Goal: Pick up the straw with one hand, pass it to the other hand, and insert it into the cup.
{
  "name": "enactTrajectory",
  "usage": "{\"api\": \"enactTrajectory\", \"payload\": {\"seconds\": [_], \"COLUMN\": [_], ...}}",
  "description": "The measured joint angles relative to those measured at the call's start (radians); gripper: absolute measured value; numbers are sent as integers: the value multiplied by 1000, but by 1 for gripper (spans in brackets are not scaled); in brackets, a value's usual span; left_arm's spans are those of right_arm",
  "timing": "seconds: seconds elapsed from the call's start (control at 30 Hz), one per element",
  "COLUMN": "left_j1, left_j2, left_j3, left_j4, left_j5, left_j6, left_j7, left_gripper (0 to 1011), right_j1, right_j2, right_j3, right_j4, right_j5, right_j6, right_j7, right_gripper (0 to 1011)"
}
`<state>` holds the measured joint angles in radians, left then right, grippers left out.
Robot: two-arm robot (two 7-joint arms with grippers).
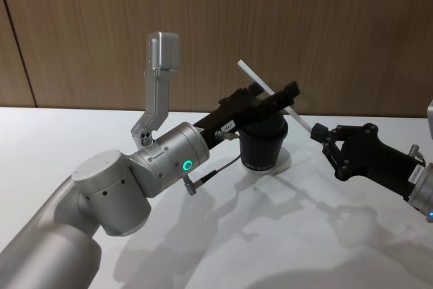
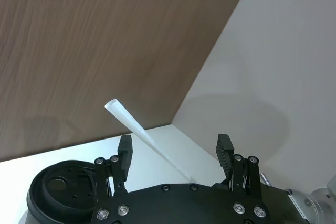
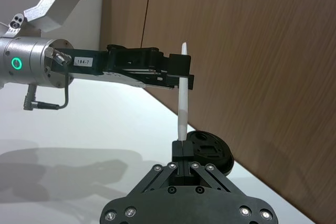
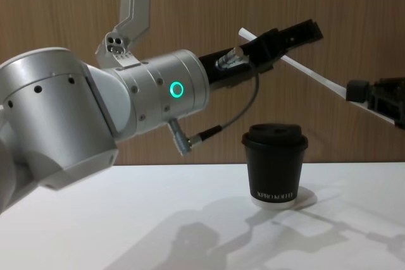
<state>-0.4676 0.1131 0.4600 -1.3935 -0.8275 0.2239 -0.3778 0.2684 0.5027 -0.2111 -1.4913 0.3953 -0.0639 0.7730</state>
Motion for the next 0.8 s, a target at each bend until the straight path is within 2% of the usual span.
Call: {"api": "enactTrajectory", "payload": {"seconds": [0.27,0.4,0.8], "left_j1": [0,0,0], "left_j2": [-4,-5,-7], "left_j3": [6,8,11], "left_j4": [4,5,6], "left_j5": [0,1,1], "left_j6": [-10,-13,-19], "left_j7": [15,20,29], "left_gripper": [1003,957,605], "right_j1": [0,0,0], "right_j2": [0,0,0], "right_j3": [0,0,0], "right_j4": [0,0,0], "right_j5": [0,0,0], "right_j6": [0,0,0], "right_j7": [0,0,0], "right_gripper": [0,0,0]}}
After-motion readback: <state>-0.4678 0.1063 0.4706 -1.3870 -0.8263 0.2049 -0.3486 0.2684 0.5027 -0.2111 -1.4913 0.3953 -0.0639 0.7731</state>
